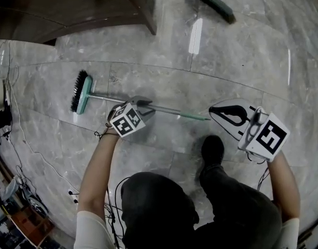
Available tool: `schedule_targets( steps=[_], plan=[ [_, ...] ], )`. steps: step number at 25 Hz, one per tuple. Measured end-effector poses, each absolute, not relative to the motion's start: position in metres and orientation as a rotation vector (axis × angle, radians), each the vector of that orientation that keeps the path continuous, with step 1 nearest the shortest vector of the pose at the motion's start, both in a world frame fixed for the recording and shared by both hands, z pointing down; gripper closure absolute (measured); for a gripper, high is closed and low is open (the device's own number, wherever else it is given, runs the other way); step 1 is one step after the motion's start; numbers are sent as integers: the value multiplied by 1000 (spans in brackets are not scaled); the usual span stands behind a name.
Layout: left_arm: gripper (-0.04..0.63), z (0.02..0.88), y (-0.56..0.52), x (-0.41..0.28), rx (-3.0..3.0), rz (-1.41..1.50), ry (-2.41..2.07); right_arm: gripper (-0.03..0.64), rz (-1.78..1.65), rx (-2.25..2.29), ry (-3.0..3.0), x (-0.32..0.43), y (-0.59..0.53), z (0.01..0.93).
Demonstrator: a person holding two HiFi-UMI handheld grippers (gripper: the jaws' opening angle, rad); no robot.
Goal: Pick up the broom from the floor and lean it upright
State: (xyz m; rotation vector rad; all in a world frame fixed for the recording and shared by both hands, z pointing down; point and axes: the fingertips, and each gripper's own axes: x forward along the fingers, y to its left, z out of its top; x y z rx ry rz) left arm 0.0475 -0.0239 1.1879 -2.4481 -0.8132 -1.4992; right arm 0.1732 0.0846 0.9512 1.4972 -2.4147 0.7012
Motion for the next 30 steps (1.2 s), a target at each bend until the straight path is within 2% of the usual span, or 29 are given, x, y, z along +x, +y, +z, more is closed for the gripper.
schedule_targets(
  steps=[15,30],
  plan=[
    [479,1053,-96,65,-2903,-1133,-417,617,523,1494,-2394,156,44,876],
    [494,930,-143,32,-3064,-809,-176,617,336,1462,-2354,134,-12,795]
  ],
)
